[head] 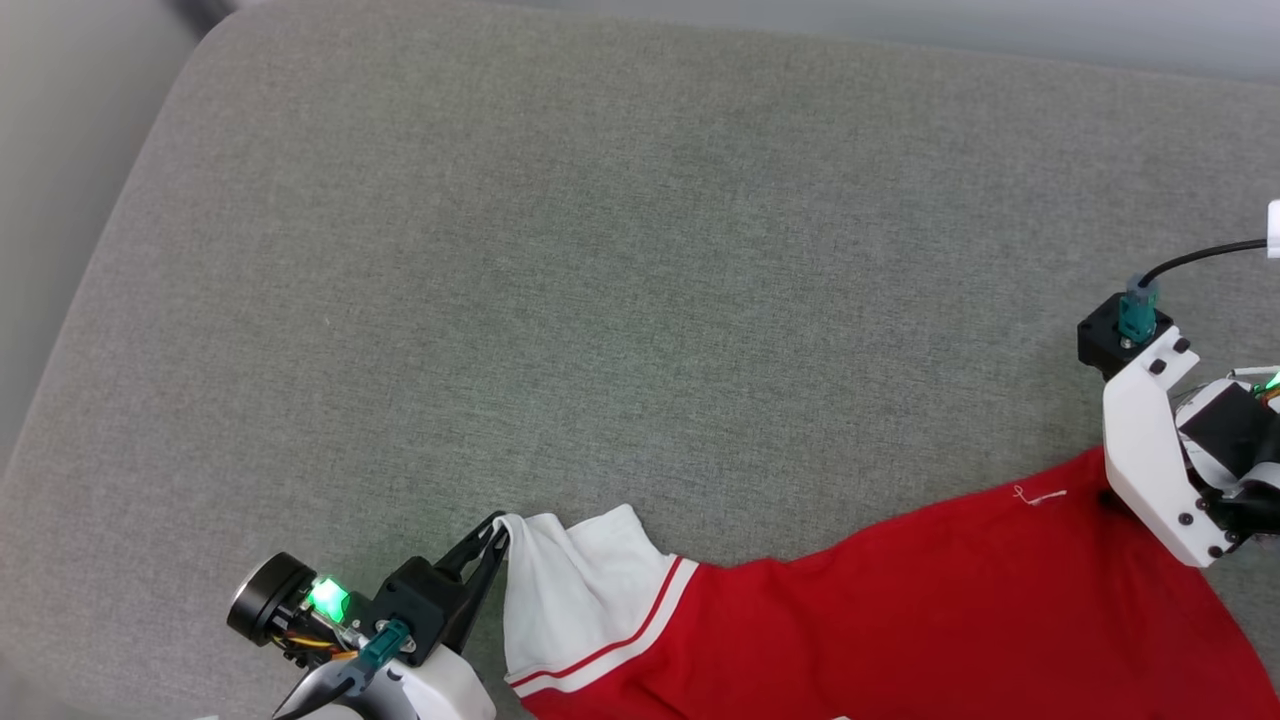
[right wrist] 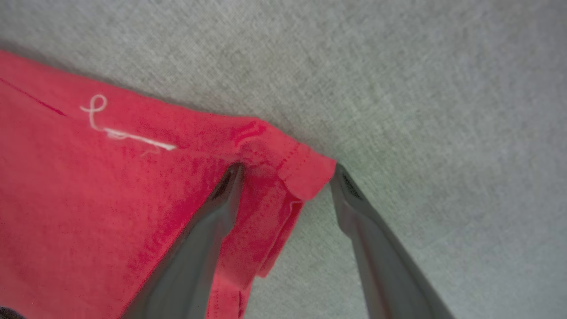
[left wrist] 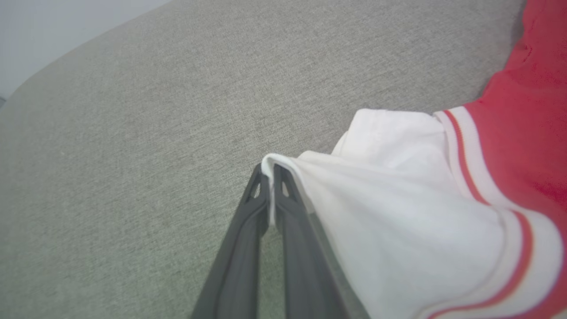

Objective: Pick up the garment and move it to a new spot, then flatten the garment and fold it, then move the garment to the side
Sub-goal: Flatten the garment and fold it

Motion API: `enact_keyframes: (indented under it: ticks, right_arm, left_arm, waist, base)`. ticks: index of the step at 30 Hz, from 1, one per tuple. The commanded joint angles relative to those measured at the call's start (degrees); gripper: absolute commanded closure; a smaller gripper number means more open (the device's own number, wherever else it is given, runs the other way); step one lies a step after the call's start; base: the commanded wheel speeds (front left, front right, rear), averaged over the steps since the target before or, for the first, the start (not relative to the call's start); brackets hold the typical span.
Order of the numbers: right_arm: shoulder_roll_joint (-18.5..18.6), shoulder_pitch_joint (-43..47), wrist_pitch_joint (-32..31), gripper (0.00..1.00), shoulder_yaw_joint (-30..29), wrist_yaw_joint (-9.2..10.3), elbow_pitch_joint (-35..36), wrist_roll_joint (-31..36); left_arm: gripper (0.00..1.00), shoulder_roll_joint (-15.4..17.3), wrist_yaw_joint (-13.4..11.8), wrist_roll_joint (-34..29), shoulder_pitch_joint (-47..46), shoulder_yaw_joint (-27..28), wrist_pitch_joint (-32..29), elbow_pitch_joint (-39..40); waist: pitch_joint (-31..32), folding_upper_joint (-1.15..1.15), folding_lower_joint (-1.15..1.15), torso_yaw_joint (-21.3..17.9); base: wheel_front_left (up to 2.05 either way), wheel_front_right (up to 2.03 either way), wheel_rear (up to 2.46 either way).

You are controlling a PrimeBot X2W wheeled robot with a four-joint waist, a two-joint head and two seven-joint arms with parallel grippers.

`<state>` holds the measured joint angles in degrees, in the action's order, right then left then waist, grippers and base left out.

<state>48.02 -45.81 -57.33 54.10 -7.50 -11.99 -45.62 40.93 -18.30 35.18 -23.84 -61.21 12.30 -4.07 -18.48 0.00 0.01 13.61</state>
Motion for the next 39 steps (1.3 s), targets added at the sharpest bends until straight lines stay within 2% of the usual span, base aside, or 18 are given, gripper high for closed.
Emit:
enact_keyframes:
  ticks: [1, 4, 5, 13, 23, 30, 35, 39]
  right_arm:
    - [-0.95, 1.09, 1.02, 0.0, 2.52, 0.02, -1.31, -1.29]
    - [-1.17, 1.92, 2.69, 0.0, 6.08, 0.01, -2.06, -2.44]
    - [-1.05, 1.71, 3.64, 1.0, 7.04, -0.05, -1.96, -2.49]
    - [0.72, -2.05, 13.01, 1.0, 9.81, -0.03, -1.77, -3.85]
    - [3.1, -3.23, 29.41, 1.0, 9.64, 0.02, -0.32, -6.47]
    - [3.22, -4.86, 38.89, 1.0, 5.88, 0.03, 0.0, -6.14]
    - [1.48, -8.77, 41.37, 1.0, 2.54, 0.03, -1.33, -3.52]
    - [-0.28, -13.79, 41.76, 1.0, -0.29, 0.03, -3.02, -1.26]
  left_arm:
    - [1.0, -0.29, 0.16, -0.03, -0.92, 0.01, 0.36, -0.56]
    - [1.0, -0.64, 0.32, 0.26, -0.82, 0.12, 0.66, -1.38]
    - [1.0, -0.7, 0.35, 0.29, -0.71, 0.16, 0.68, -1.61]
    - [1.0, 0.11, 0.56, 1.39, 1.11, 0.17, 1.01, -3.05]
    - [1.0, 4.21, 1.64, 1.46, -1.11, 0.95, -0.6, -0.67]
    - [1.0, 6.5, 4.26, -1.62, -10.24, 2.83, -3.22, 1.34]
    - [1.0, 5.89, 7.45, -3.4, -19.6, 4.63, -5.58, 0.25]
    - [1.0, 3.79, 9.82, -3.4, -27.69, 7.05, -6.51, -2.55]
  waist:
    - [-0.63, 0.0, -0.01, 0.52]
    - [-0.51, 0.0, -0.01, 0.38]
    - [-0.35, 0.0, -0.01, 0.27]
    - [4.23, 0.0, -0.01, -1.84]
    - [14.03, 0.0, -0.01, -5.76]
    - [17.45, 0.0, -0.01, -7.16]
    - [17.65, 0.0, -0.01, -8.2]
    - [16.06, 0.0, -0.01, -8.79]
  base:
    - [0.0, 0.0, 0.0]
    - [0.0, 0.0, 0.0]
    - [0.0, 0.0, 0.0]
    - [0.0, 0.0, 0.0]
    - [0.0, 0.0, 0.0]
    - [0.0, 0.0, 0.0]
    - [0.0, 0.0, 0.0]
    - [0.0, 0.0, 0.0]
